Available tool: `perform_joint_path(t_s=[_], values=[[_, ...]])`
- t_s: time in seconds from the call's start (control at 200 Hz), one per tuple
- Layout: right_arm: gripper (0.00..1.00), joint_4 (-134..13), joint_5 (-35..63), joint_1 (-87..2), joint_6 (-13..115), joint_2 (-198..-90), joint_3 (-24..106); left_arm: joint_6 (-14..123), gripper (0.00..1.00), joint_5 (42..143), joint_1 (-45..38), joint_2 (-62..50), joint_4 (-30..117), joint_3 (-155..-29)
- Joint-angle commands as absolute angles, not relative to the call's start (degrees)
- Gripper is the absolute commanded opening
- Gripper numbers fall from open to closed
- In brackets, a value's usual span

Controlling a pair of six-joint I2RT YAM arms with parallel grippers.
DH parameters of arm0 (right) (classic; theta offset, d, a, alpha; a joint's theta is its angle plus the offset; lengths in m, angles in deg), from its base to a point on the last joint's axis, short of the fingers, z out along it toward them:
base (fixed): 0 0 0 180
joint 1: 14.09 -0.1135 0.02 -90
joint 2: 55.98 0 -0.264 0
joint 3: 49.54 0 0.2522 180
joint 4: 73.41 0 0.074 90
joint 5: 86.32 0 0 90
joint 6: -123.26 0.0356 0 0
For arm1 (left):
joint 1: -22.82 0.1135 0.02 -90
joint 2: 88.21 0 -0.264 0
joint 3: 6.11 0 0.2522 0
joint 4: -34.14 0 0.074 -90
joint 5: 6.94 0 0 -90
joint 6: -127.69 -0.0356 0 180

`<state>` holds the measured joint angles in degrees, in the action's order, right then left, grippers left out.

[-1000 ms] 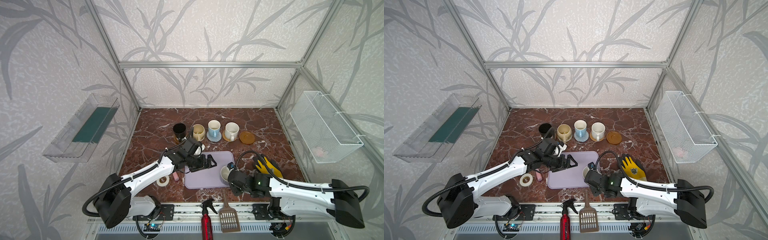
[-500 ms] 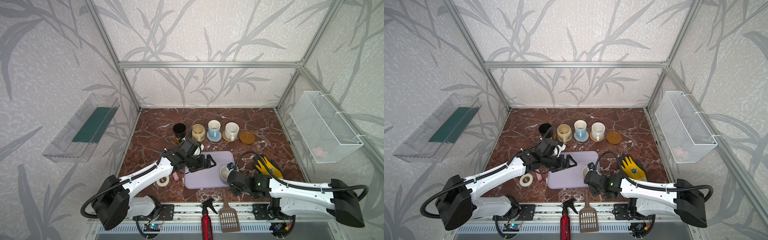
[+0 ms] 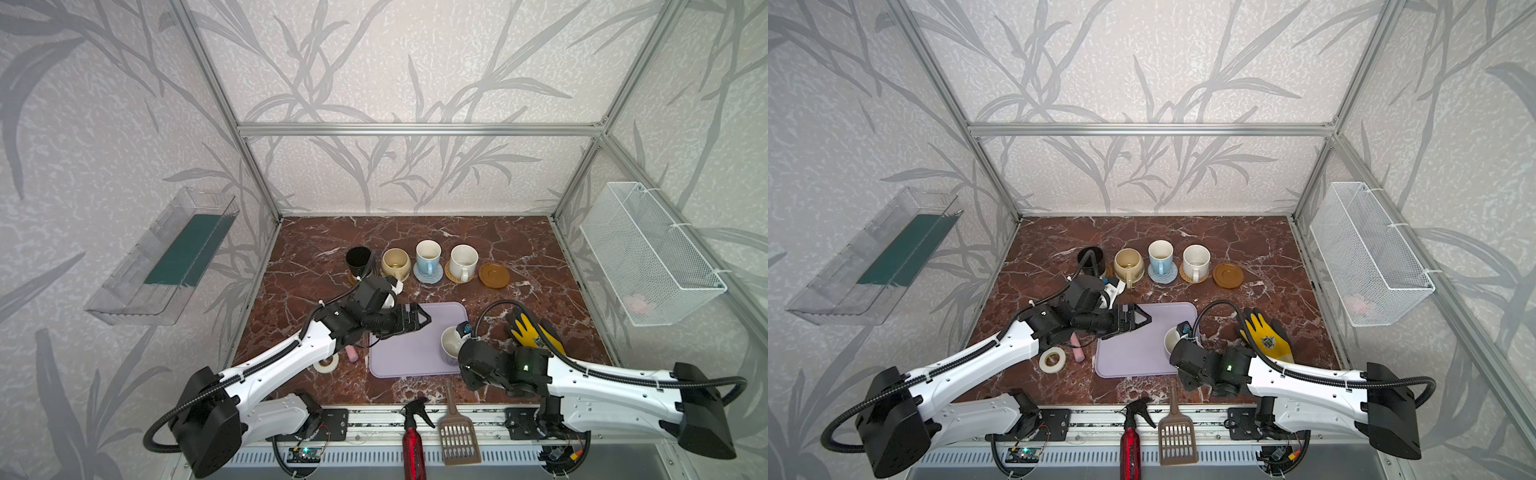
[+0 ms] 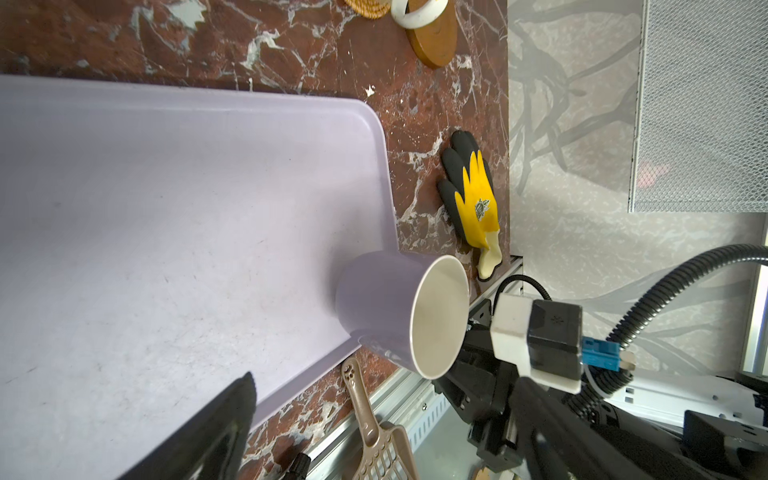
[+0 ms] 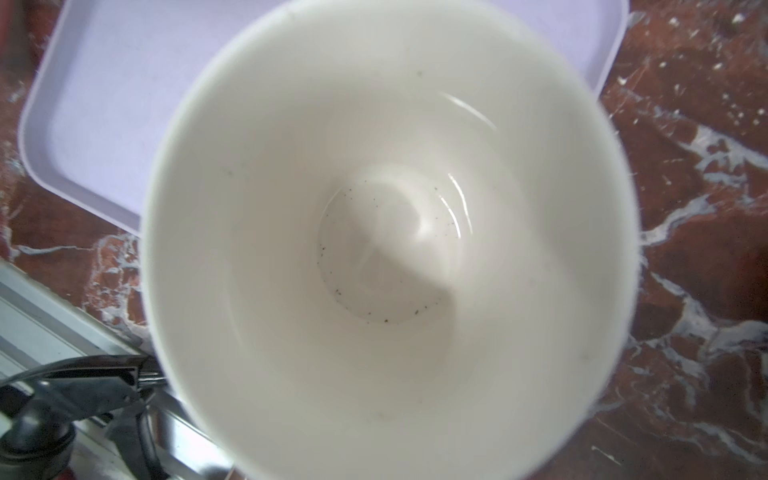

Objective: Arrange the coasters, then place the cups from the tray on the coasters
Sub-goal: 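Grasp the lavender mug rim with right gripper, then lift the lavender mug off the tray with right gripper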

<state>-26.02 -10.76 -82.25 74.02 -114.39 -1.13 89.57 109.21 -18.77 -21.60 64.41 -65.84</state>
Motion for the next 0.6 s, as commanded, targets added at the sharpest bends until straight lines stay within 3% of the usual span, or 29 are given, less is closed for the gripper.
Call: perform_joint_path(t_s=[0.0,0.41,0.595], values=[[0.00,-26.48,-15.18,-82.71,74.60,-111.69,1.86,90.83,0.98,106.26,-18.95,-23.25,62.67,-65.89],[0.00,-19.83,-20.79,-81.41,71.84,-112.04,10.66,89.41,0.99,101.17,-18.96,-23.78,64.73,-71.90],[0.00,-20.95,-16.39,-73.82,67.74,-112.99,13.92,87.76,0.99,99.59,-18.94,-22.37,65.39,-76.37]])
